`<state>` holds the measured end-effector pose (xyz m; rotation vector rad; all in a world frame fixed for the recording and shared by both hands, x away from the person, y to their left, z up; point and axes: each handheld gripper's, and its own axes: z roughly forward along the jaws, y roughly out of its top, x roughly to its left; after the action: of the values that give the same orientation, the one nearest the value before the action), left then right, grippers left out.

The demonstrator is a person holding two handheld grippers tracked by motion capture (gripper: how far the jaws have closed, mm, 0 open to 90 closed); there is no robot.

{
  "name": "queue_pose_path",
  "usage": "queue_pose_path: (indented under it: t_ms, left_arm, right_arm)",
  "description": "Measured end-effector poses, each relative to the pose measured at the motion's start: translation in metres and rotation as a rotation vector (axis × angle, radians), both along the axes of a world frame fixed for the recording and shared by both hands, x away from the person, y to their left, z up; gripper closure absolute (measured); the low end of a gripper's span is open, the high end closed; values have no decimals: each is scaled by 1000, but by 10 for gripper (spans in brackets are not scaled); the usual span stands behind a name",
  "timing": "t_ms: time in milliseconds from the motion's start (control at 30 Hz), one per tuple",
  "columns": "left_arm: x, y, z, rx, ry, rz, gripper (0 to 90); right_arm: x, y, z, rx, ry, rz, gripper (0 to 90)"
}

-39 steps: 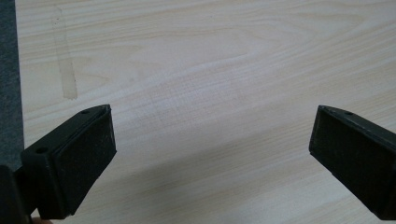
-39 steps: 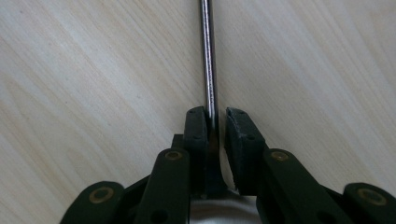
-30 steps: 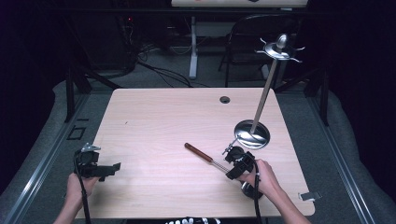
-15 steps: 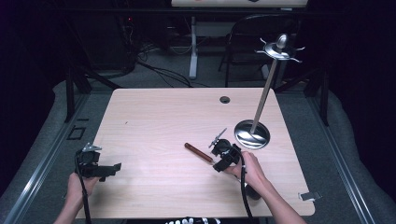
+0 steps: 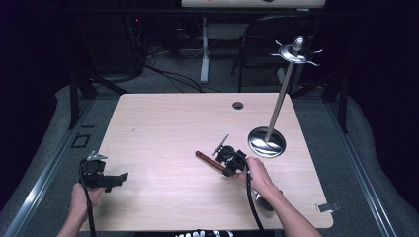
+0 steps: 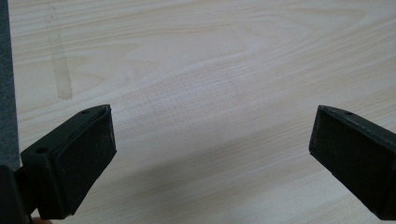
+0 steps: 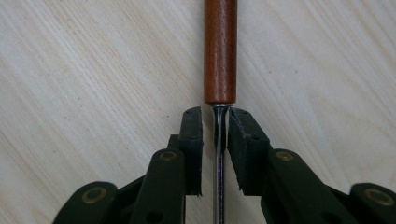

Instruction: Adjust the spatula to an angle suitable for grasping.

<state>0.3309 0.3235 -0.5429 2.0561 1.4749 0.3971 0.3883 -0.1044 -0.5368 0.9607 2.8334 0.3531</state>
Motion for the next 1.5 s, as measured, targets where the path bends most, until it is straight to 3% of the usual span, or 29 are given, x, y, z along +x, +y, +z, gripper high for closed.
queue_pose_path:
  t_ms: [400,600,900,1033,1133,1367,1467,1500]
  left_arm:
    - [0,0,0,-1,1,-10,6]
    - [0,-1,1,-4,-8,-13,6]
    - [-1,-2,1,3,-10,-21,8]
    - [-1,-2,2,2,-21,-16,10]
    - [-2,-2,2,1,-28,-17,11]
    - [-1,-2,2,2,-27,-19,12]
    - [-1,-2,2,-1,-28,-17,12]
    - [-2,-2,2,-1,-28,-17,12]
  right_arm:
    - [0,0,-2,-13,-6,-9,812]
    - [0,3,-7,-51,-24,11,823]
    - [-1,3,-7,-47,-31,15,834]
    - [-1,4,-9,-47,-30,7,796]
    - [-1,3,-9,-58,-34,12,838]
    - [-1,3,-9,-53,-49,9,846]
    - [-2,2,-9,-29,-46,1,847]
    - [-2,2,-8,-44,-47,6,847]
